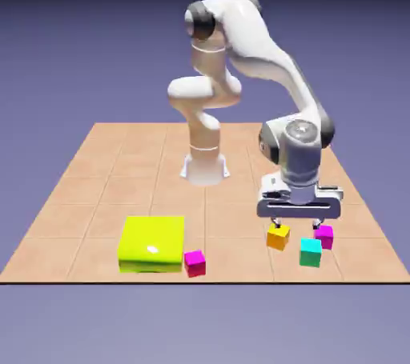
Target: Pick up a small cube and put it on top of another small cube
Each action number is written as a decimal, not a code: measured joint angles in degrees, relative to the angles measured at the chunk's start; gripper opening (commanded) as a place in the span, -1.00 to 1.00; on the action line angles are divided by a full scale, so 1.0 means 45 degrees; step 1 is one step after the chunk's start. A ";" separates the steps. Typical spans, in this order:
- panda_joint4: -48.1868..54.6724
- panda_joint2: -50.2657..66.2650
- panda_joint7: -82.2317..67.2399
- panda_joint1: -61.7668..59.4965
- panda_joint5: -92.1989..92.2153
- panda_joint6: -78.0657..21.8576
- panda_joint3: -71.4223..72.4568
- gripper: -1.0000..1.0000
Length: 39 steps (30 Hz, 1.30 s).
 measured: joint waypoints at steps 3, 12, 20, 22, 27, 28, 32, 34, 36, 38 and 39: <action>0.1105 0.1383 0.0745 0.0275 0.0150 -0.1106 0.0306 0.00; 0.0826 0.2387 0.0746 0.0493 0.0137 0.0108 0.0264 -1.00; 0.1049 0.1072 -0.2388 0.0832 -0.1946 -0.1933 0.1215 -1.00; 0.1006 0.0934 -0.3495 0.1022 -0.2699 -0.2203 0.1528 -1.00; 0.0900 0.0590 -0.6261 0.1497 -0.4582 -0.2880 0.2310 -1.00; 0.0879 0.0521 -0.6814 0.1592 -0.4959 -0.3015 0.2466 -1.00; 0.0806 0.0285 -0.8713 0.1918 -0.6254 -0.3480 0.3003 -1.00; 0.0536 0.0607 -0.8546 0.1930 -0.6503 -0.2927 0.2847 -1.00; -0.0007 0.1252 -0.8210 0.1955 -0.7002 -0.1820 0.2534 -1.00; -0.0083 0.1342 -0.8141 0.1959 -0.7116 -0.1664 0.2490 1.00; -0.0083 0.1342 -0.8141 0.1959 -0.7117 -0.1664 0.2490 1.00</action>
